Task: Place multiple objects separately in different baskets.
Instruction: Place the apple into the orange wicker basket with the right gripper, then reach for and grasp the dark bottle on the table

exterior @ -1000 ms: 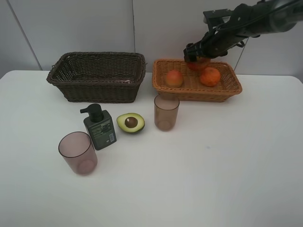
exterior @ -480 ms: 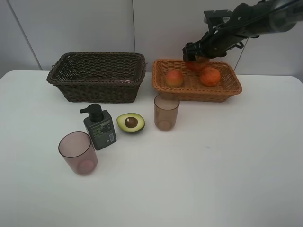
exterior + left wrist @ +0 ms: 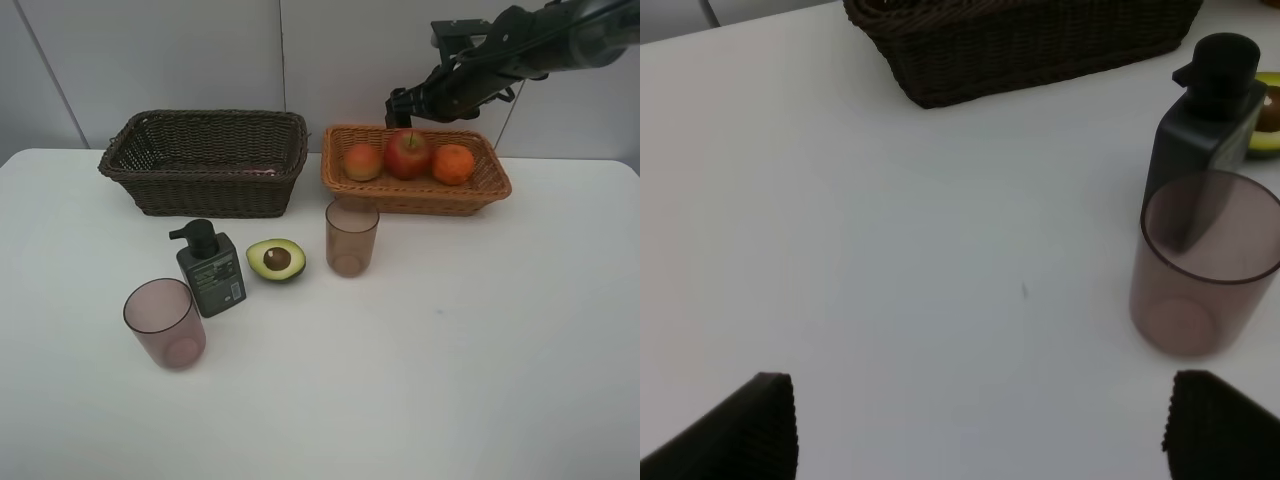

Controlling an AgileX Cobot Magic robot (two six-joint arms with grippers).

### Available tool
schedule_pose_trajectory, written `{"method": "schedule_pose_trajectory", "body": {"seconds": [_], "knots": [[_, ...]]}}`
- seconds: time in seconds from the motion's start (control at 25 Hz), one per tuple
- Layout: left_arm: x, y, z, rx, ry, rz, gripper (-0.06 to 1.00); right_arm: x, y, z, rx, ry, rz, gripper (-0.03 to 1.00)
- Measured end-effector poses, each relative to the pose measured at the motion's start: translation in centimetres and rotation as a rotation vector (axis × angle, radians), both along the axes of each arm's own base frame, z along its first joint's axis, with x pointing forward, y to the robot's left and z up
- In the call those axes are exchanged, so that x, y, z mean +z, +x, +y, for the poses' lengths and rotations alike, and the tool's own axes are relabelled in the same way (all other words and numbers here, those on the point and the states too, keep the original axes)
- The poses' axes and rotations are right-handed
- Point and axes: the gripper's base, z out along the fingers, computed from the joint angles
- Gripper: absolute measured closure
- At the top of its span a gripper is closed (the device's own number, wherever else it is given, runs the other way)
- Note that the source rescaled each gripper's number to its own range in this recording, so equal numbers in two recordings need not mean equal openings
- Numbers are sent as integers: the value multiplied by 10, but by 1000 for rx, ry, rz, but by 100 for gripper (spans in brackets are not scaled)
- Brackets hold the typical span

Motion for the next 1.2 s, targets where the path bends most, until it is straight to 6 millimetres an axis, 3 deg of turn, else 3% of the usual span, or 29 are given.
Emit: {"method": "schedule_pose_trajectory", "body": {"seconds": [0.24,0.48,1.2], "knots": [[0,0,0,0,0,0,-3,0,0,0,-3,5,1,10],[0,0,0,0,0,0,-3,0,0,0,-4,9,2,0],[0,0,0,0,0,0,-3,-1,-2,1,-7,21,31,-1]]}}
